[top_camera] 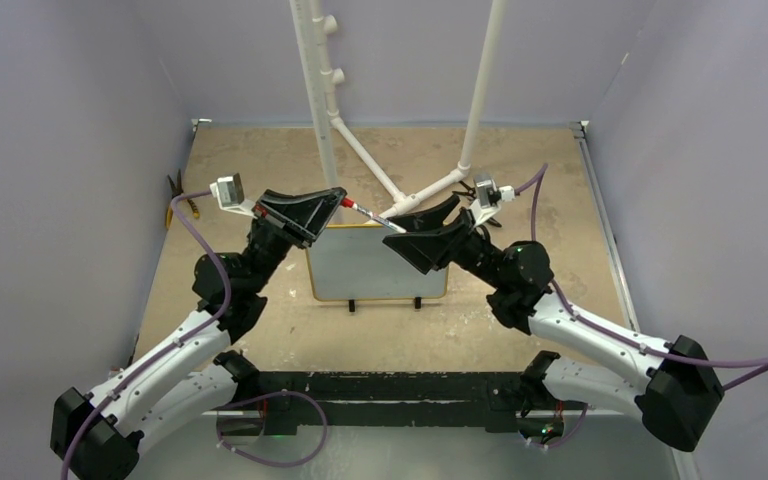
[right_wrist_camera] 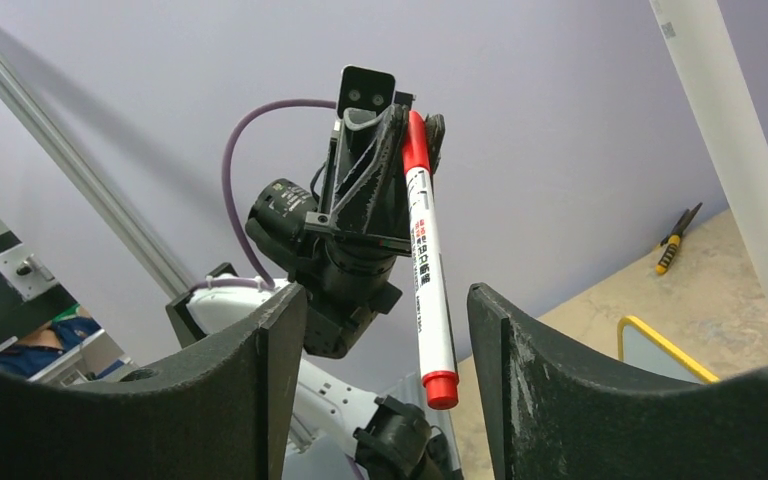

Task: Write a sentence on the whiteboard
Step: Open the whiteboard marker at the center of the board.

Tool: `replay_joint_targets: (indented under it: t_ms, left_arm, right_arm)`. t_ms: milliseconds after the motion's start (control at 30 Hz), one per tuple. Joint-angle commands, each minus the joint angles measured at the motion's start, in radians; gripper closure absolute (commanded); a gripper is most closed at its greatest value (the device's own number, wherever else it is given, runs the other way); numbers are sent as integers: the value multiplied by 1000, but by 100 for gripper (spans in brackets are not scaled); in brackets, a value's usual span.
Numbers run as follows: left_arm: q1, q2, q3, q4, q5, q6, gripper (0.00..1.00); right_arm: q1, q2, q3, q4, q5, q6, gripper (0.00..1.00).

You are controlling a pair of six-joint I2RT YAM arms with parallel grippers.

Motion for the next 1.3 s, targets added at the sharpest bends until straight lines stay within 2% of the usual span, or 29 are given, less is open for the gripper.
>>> replay_joint_targets:
  t_ms: [0, 300, 867, 1133, 1267]
  left_arm:
    - [-1, 0, -15, 81, -22, -17, 100]
    - [-1, 11, -29, 95, -17, -13, 100]
    - [-1, 8, -37, 89, 19, 20, 100]
    - [0, 0, -32, 74, 37, 26, 100]
    - [-1, -5, -21, 48, 44, 33, 100]
  right_arm:
    - [5, 5, 29, 44, -21, 10, 40]
    - [5, 21, 45, 56, -22, 14, 54]
    - [5, 35, 48, 40, 36, 36, 73]
    - [5, 18, 39, 23, 72, 30, 99]
    - [5, 10, 32, 23, 85, 21, 100]
